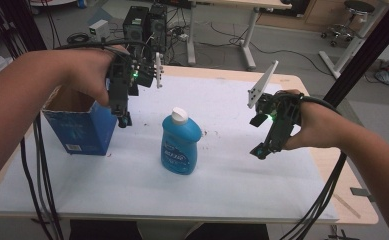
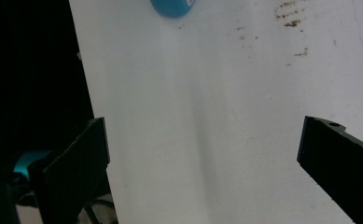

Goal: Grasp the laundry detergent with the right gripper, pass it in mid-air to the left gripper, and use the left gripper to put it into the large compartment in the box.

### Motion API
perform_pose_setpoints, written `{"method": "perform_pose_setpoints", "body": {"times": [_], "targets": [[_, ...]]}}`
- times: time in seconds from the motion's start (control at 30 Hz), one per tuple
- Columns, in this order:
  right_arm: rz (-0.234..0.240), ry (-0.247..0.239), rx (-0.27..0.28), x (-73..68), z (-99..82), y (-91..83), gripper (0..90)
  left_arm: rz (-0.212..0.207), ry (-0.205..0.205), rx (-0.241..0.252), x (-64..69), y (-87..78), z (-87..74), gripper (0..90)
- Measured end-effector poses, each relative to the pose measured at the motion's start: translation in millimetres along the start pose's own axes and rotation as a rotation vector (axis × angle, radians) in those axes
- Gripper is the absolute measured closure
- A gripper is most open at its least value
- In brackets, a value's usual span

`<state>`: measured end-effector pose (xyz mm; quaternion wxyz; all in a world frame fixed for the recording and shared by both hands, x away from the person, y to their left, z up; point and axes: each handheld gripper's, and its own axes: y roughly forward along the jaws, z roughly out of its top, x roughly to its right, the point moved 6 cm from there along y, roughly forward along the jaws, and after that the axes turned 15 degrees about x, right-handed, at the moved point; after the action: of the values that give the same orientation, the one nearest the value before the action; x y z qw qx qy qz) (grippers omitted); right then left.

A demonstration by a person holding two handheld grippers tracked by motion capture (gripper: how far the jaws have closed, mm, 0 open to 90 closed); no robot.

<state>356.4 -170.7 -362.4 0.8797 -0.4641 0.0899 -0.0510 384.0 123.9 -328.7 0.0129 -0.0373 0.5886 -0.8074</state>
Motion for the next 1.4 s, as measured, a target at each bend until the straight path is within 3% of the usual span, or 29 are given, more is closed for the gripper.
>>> {"method": "perform_pose_setpoints", "body": {"times": [0.3, 0.6, 0.93, 1.4], "targets": [[0.018, 0.078, 0.184, -14.3, -6.8, 15.7, 1.5, 0.013, -0.001, 0.007, 2.3, -4.7, -3.4, 1.8], [0.026, 0.103, 0.335, -21.4, -3.0, 37.7, 1.5, 0.013, 0.003, 0.010, 4.3, -5.0, -4.3, 1.8], [0.016, 0.108, 0.437, -25.2, 2.6, 59.7, 1.5, 0.007, 0.014, 0.006, 3.1, -3.2, -3.0, 1.8], [0.014, 0.114, 0.529, -29.1, 17.9, 96.9, 1.4, 0.012, 0.017, 0.016, 3.6, -3.5, -3.1, 1.8]]}}
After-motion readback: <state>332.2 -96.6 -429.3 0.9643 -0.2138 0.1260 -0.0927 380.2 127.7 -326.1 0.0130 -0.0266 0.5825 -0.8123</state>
